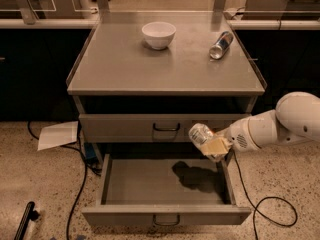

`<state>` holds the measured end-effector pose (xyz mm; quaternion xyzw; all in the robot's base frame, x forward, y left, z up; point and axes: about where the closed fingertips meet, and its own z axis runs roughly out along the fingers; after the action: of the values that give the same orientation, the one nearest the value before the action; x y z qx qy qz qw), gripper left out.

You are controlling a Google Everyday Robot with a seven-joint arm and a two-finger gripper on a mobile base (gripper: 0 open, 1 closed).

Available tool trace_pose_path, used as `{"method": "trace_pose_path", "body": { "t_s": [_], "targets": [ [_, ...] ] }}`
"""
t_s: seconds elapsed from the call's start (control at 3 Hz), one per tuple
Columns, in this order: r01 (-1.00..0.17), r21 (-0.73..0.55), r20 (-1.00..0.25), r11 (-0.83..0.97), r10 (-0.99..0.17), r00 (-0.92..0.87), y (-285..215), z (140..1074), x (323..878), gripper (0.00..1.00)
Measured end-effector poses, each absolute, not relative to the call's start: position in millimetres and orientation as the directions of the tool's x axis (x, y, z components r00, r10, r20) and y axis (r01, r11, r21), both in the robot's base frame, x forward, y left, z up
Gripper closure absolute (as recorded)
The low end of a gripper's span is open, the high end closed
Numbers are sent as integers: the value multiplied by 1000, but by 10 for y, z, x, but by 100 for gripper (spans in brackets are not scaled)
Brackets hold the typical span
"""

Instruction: Place 7up can into middle drawer

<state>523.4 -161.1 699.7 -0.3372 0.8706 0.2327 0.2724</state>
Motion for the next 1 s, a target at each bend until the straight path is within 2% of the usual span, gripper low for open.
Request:
{"method": "trace_pose_path", "body": {
  "t_s": [0.33,1.0],
  "targets": [
    [-714,240,-653,657,-435,-620,-1597,6714,5225,100],
    [-643,333,-654,689,-323,-684,-1727,5724,5274,100]
  ]
}}
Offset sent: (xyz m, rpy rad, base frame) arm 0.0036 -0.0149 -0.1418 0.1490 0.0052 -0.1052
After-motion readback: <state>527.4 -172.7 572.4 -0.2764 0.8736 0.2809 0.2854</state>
